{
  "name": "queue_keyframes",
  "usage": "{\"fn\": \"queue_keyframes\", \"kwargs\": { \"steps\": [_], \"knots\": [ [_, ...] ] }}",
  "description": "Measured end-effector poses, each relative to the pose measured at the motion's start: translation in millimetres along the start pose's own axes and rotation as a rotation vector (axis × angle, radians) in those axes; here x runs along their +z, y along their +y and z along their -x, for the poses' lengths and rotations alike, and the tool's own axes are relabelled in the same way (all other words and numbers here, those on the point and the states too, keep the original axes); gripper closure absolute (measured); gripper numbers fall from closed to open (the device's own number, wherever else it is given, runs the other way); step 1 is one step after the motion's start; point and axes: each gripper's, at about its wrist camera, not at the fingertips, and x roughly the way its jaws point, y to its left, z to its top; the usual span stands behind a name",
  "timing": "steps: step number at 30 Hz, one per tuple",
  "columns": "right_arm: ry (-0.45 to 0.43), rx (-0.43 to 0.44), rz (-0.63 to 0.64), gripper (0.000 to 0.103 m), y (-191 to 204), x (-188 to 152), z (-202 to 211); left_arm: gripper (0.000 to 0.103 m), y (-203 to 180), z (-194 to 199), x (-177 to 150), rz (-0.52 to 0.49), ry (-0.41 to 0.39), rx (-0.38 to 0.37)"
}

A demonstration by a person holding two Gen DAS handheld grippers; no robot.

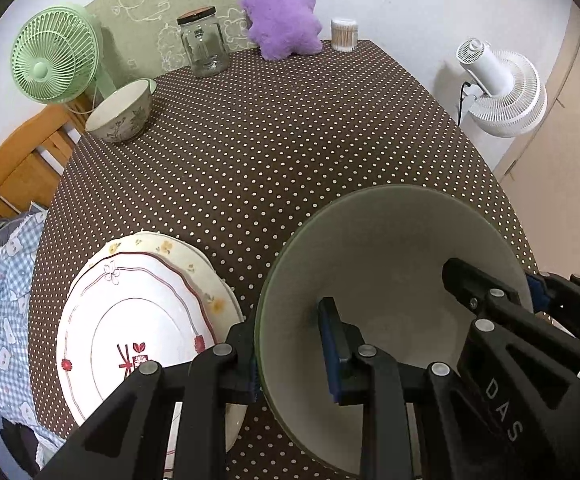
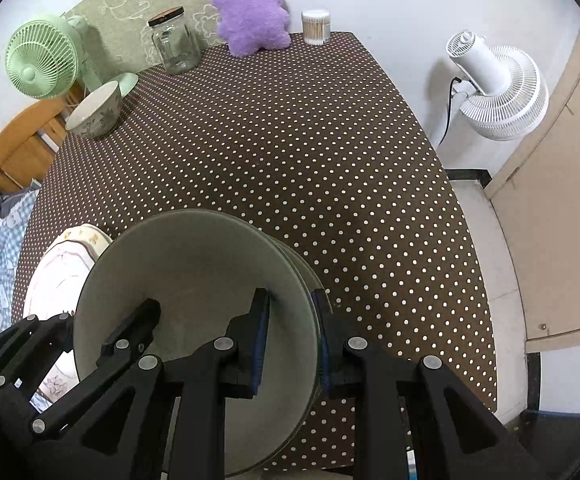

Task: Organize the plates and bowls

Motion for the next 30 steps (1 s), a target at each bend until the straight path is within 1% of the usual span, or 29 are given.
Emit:
{"fn": "queue_keyframes", "kwargs": {
  "steps": [4, 7, 15, 18, 20, 21, 24, 30],
  "knots": [
    [-0.002, -0.006, 0.001, 0.079, 1.9, -0.6, -0.4, 0.079, -0.1, -0.9, -0.6, 0.002, -0.002, 0.004],
    [-0.004, -0.008, -0.003, 0.076, 2.2, -1.6, -0.4, 0.078, -1.7, -0.4, -0.9, -0.002, -0.006, 0.008],
    [-0.012, -0.014, -0.017, 0.076, 2.0, -3.4, 0.8, 0.078, -0.5, 1.1, -2.4, 0.01, -0.013, 0.007],
    [-0.018, -0.009, -0.021, 0.076, 2.7, -3.6, 2.4, 0.078, 0.4, 4.9, -2.7, 0.009, -0.031, 0.01],
    [-0.039, -0.051, -0.022, 0.065, 3.7, -4.1, 6.7, 0.078, -1.4, 5.6, -2.0, -0.003, -0.036, 0.01],
    [-0.035, -0.066, -0.025, 0.065, 2.9, -4.6, 5.9, 0.078, -2.2, 3.6, -2.2, -0.004, -0.026, -0.001],
    [-0.001, -0.057, -0.035, 0.064, 0.4, -8.0, -1.9, 0.078, -3.2, -2.6, -3.9, -0.004, 0.001, -0.016],
    [0.009, -0.066, -0.031, 0.064, 1.3, -7.6, -1.2, 0.078, -1.8, -2.9, -3.1, -0.006, 0.011, -0.043]
  ]
}}
